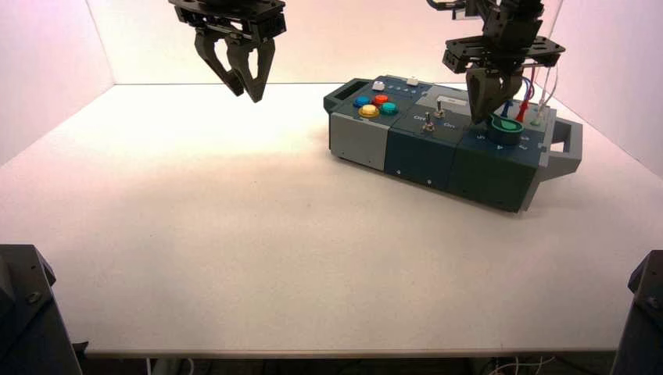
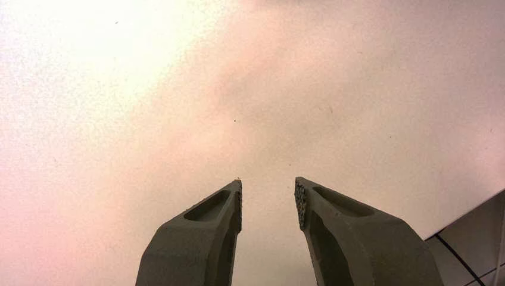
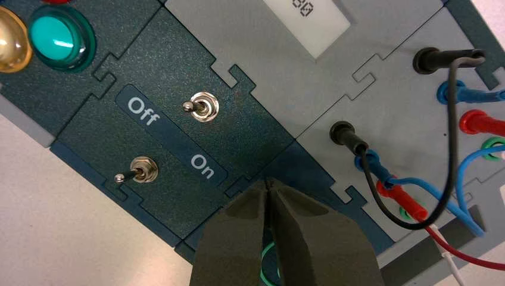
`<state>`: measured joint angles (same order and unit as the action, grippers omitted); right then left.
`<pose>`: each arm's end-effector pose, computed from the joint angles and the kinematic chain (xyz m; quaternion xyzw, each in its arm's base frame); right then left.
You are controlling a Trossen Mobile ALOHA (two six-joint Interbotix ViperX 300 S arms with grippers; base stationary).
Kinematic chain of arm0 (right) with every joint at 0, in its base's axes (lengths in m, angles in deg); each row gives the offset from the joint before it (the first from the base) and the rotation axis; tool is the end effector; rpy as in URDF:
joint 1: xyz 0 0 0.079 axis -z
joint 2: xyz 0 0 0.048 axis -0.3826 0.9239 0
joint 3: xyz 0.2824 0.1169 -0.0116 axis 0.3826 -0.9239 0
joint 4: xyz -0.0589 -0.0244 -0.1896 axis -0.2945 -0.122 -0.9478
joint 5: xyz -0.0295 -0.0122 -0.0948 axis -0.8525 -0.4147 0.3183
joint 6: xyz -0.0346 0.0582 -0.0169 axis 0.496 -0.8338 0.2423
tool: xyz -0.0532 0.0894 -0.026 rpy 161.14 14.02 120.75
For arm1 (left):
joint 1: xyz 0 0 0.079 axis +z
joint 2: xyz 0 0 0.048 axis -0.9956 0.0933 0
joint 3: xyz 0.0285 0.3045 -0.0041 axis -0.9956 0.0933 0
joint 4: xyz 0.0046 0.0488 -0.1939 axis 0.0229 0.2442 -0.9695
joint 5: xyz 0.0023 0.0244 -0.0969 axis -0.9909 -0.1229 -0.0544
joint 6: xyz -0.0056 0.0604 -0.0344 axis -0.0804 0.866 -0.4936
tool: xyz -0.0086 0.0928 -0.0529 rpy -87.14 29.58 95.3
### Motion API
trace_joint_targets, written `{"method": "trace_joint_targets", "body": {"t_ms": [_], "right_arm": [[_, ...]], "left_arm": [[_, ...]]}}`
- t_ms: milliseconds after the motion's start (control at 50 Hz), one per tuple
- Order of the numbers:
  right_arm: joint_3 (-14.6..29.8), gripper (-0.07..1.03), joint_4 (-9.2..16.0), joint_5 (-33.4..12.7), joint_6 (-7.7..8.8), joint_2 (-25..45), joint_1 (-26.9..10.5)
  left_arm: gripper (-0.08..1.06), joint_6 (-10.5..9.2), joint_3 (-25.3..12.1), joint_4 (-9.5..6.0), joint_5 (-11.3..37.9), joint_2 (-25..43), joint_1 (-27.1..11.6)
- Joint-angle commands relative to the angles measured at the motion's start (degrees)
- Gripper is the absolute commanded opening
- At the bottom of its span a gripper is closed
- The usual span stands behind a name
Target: Turn the knob to position 6.
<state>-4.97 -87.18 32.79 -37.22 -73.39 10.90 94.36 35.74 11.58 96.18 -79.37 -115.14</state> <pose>0.3470 0.0702 0.0480 -0.0750 0.6483 0.0810 0.7533 0.2911 -0.1747 0.0920 0.2300 0.6130 -0.2591 0.7101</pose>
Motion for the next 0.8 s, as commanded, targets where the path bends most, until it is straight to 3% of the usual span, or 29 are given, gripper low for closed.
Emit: {"method": "trace_joint_targets", "body": {"t_ms": [20,280,800], "right_arm": [[1.85,-0.02,0.26,-0.53,-0.09,-3.34,0.26],[2.81,-0.02,-0.09,-1.76,-0.09,-6.5,0.44],[0.7,-0.02,-0.88,-2.29,-0.09,-5.27,2.9]], "left_arm": [[0.49,0.26,-1.67,0.0,-0.09,-0.7,-0.35],[0.49,0.26,-1.76,0.09,0.09,-0.7,-0.35],[0.49,0.26,-1.67,0.0,0.35,-0.79,-0.62]]}}
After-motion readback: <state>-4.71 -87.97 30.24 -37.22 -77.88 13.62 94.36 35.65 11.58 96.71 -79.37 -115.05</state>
